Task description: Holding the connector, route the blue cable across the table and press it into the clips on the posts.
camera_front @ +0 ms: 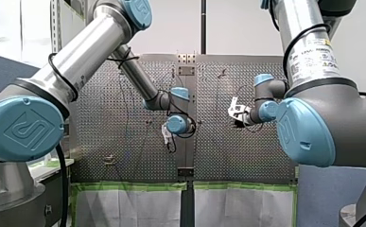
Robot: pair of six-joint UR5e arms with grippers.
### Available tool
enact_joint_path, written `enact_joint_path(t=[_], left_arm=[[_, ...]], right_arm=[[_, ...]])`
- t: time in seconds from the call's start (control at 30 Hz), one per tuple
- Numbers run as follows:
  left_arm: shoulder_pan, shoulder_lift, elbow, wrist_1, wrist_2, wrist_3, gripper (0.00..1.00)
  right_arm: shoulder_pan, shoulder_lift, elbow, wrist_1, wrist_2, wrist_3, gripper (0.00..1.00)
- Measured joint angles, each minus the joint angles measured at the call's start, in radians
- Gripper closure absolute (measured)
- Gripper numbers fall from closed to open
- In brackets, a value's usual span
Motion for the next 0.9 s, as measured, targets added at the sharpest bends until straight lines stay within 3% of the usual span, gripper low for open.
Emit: enact_joint_path(t=[0.3,0.9], left_arm=[[0.013,0.002,0.05,-0.028,0.002,-0.014,0.98],[0.031,-0.002,0.045,-0.05,-0.008,0.014,0.98]], right_arm=[[-0.004,0.004,-0.002,-0.005,0.0,-0.008,1.0],[-0.021,0.043,-0.018,-0.014,-0.008,-0.025,1.0]])
